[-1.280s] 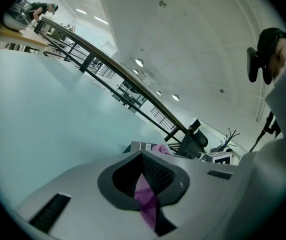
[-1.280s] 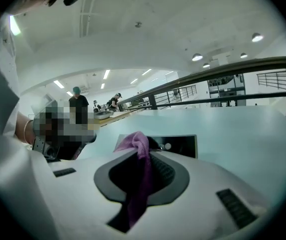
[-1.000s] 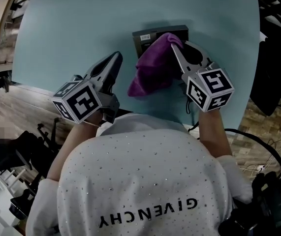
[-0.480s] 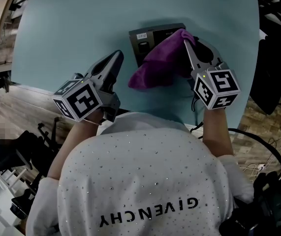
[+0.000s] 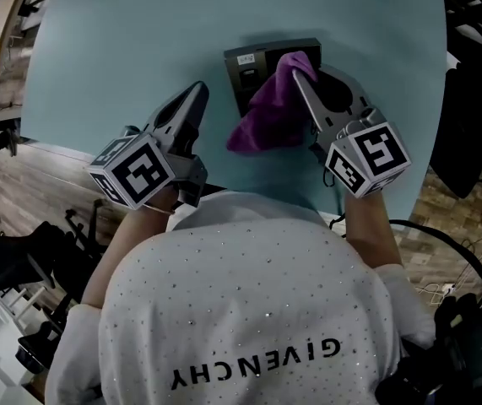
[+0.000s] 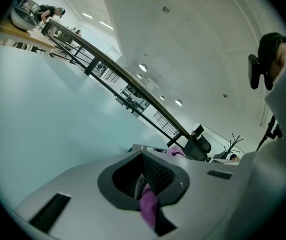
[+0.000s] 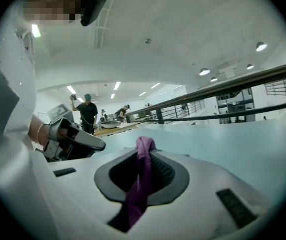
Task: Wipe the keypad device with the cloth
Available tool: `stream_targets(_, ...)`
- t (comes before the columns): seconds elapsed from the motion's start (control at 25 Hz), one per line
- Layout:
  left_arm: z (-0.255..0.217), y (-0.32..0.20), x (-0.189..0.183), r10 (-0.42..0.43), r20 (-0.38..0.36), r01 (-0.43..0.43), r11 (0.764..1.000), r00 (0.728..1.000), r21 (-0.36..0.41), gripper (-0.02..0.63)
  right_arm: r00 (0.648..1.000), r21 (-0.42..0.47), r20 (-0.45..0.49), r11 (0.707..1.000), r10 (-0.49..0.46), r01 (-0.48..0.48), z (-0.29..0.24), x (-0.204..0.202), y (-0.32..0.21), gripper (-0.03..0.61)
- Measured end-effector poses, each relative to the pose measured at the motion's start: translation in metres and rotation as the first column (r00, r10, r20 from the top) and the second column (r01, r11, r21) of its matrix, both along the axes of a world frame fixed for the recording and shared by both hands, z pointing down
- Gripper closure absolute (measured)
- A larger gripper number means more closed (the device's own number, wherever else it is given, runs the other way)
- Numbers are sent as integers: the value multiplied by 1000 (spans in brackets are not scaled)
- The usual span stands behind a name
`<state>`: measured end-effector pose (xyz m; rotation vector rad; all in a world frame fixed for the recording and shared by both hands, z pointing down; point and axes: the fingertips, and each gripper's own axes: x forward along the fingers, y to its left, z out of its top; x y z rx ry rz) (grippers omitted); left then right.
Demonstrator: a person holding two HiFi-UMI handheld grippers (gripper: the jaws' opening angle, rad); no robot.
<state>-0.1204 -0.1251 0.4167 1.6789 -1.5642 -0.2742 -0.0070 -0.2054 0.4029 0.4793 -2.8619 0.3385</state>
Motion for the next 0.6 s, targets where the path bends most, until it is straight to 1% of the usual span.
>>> stream_targets(0.16, 3, 9, -8, -17, -31, 16, 1000, 999, -17, 614, 992, -18, -33, 992, -126, 125, 8, -38, 40, 548)
stream_targets(0.32, 7, 10, -15, -36, -31, 35, 999, 999, -22, 612, 979, -76, -39, 977, -202, 199, 22, -59, 63, 547)
stream_targets(0.4, 8, 11, -19, -45, -30, 44, 999, 999, -21, 612, 976, -103, -41, 972, -214, 209, 27, -64, 70, 547)
stream_targets(0.6, 10, 15, -21, -40, -7, 40, 999, 999, -24, 614, 981, -176, -49, 969, -186, 175, 36, -72, 73, 547)
